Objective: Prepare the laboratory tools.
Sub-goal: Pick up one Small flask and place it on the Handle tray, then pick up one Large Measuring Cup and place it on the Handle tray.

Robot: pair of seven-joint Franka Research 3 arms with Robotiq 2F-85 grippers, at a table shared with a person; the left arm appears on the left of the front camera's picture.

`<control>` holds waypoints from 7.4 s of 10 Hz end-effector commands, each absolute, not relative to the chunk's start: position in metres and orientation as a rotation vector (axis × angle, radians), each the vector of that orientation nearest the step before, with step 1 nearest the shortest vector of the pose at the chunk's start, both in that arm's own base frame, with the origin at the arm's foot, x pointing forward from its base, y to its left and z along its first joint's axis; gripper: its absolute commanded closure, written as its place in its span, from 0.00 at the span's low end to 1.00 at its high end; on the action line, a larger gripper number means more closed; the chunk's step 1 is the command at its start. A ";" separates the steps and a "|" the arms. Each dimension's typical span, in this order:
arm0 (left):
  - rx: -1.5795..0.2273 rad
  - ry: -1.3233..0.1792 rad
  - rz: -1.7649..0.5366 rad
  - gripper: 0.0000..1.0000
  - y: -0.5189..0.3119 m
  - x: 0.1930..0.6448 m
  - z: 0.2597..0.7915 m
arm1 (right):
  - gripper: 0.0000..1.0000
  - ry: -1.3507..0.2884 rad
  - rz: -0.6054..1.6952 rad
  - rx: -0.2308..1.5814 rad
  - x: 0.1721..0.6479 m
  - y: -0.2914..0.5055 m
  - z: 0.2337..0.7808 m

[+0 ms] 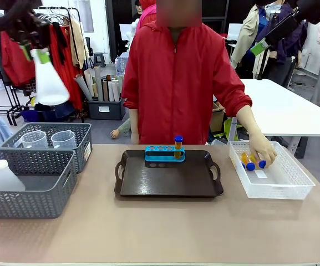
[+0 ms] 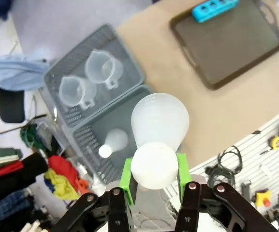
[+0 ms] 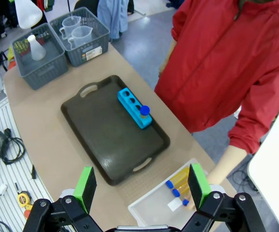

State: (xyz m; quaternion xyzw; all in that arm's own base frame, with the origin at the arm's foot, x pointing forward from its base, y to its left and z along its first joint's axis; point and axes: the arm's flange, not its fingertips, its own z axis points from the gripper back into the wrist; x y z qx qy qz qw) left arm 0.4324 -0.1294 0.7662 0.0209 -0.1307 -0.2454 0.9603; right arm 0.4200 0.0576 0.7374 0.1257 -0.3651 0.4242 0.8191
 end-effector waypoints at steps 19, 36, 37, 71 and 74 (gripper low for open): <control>-0.008 -0.243 -1.014 1.00 -0.392 0.483 0.638 | 0.00 -0.779 0.907 0.267 0.419 0.058 0.738; -0.036 -0.180 -1.267 1.00 -0.499 0.575 0.448 | 0.00 -0.779 0.907 0.267 0.419 0.058 0.738; -0.035 -0.165 -1.267 1.00 -0.498 0.576 0.442 | 0.00 -0.779 0.907 0.267 0.419 0.058 0.738; 0.127 -0.214 -0.684 0.00 -0.301 0.565 0.605 | 0.00 -0.779 0.907 0.267 0.419 0.058 0.738; 0.129 -0.235 -0.369 0.00 -0.190 0.563 0.595 | 0.00 -0.779 0.907 0.267 0.419 0.058 0.738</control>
